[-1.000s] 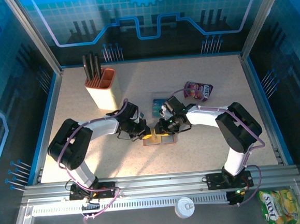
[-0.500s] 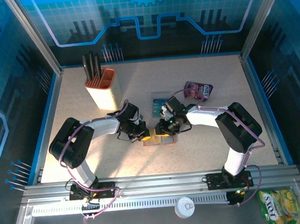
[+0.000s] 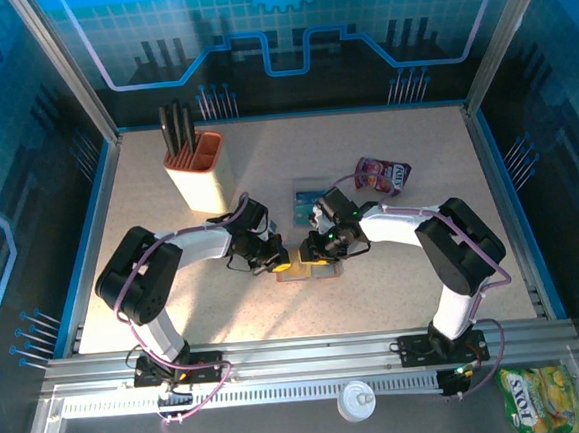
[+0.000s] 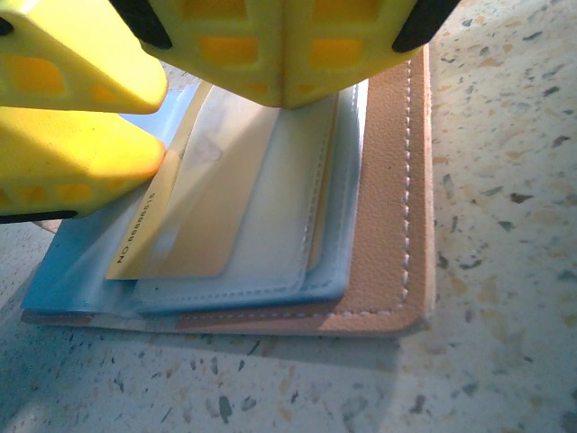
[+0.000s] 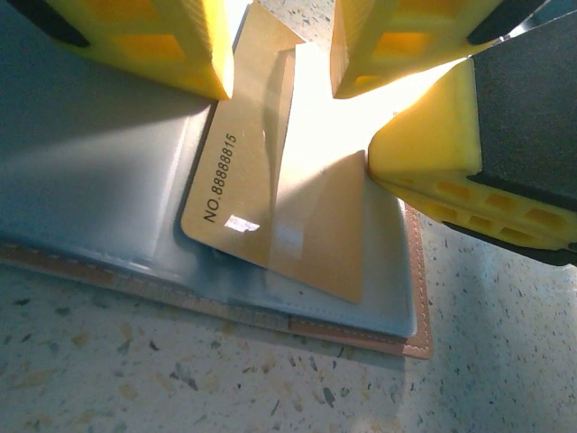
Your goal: Take the credit cards out of the card holder
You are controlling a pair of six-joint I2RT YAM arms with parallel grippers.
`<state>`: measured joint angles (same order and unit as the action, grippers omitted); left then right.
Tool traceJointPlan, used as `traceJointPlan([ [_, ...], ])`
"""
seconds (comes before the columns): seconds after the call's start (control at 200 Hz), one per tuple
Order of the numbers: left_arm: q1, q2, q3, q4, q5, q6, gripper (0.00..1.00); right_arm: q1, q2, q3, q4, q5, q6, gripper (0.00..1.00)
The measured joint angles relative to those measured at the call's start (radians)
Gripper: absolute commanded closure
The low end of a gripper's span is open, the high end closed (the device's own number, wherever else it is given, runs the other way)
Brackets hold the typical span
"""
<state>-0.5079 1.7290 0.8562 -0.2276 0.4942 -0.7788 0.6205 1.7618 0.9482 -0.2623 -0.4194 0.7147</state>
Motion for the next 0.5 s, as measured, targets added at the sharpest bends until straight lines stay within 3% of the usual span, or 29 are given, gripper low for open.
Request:
traceJointPlan([
  [0.5, 0.000, 0.000, 0.000, 0.000, 0.000, 0.000, 1.00, 0.000, -0.012, 0.000, -0.008, 0.000, 0.000, 0.65],
])
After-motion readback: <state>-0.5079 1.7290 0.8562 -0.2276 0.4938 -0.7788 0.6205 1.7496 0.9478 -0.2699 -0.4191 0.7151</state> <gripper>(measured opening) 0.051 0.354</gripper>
